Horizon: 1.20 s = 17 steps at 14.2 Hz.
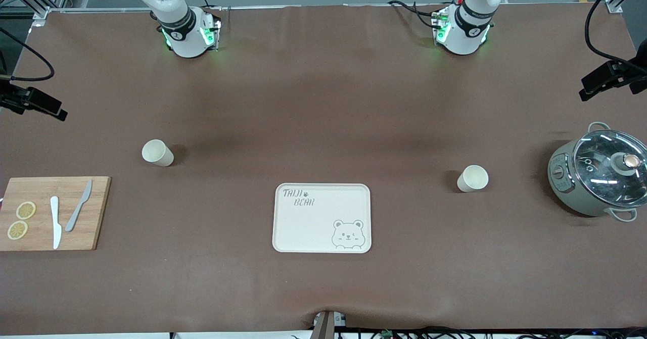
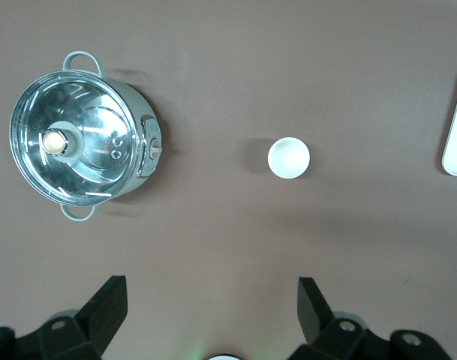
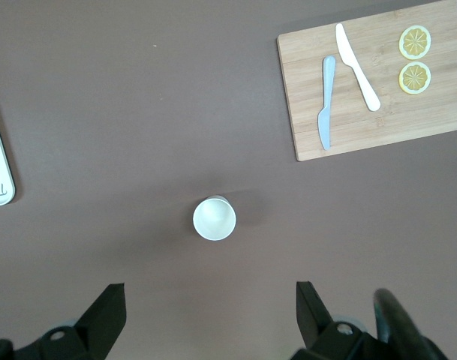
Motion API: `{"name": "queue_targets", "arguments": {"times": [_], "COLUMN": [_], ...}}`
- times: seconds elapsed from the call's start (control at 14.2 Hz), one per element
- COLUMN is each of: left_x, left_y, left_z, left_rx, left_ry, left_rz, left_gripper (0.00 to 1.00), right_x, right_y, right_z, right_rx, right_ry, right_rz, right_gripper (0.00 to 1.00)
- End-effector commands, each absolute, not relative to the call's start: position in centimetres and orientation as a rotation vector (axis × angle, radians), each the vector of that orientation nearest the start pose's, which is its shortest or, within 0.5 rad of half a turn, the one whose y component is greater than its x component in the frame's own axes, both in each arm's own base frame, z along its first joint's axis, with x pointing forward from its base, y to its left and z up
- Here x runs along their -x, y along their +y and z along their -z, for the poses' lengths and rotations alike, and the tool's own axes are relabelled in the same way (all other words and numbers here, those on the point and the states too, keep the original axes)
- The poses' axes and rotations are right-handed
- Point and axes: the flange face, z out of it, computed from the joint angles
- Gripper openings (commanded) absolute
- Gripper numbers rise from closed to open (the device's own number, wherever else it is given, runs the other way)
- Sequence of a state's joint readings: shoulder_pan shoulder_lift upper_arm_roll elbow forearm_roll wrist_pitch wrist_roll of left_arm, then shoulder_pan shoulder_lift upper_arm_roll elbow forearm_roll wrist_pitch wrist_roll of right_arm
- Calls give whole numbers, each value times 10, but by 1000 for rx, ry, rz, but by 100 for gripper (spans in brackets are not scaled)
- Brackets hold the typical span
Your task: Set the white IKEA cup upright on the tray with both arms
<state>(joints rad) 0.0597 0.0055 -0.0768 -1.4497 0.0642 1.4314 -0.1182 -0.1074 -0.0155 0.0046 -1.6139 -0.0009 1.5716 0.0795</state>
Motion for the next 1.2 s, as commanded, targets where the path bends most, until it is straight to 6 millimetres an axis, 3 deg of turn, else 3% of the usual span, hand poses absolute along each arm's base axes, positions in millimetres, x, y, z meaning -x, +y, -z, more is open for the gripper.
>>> {"name": "queue_targets", "arguments": {"times": [0.0,0.49,0.78,1.13], "left_x": [-544,-559,-584,-608], "left_y": [1,-8,-11,-16], "left_z": [-664,-644,-599,-517], "left_rx": [3066,3060,3072,3080], "left_ry": [-149,-124,-128,-108], "left_rz": [-45,-83,-165,-170], "left_gripper": [100,100,100,100], "right_x": [-547,-547,-547,-550], "right_y": [-60,-60,-60,-60], "right_z": [-615,-615,-615,-612], "right_rx": [3113,3113,3113,3111], "right_ry": [297,299,297,316], "right_rz": [-48,-48,-48,-53], "right_gripper": [100,100,100,100]}}
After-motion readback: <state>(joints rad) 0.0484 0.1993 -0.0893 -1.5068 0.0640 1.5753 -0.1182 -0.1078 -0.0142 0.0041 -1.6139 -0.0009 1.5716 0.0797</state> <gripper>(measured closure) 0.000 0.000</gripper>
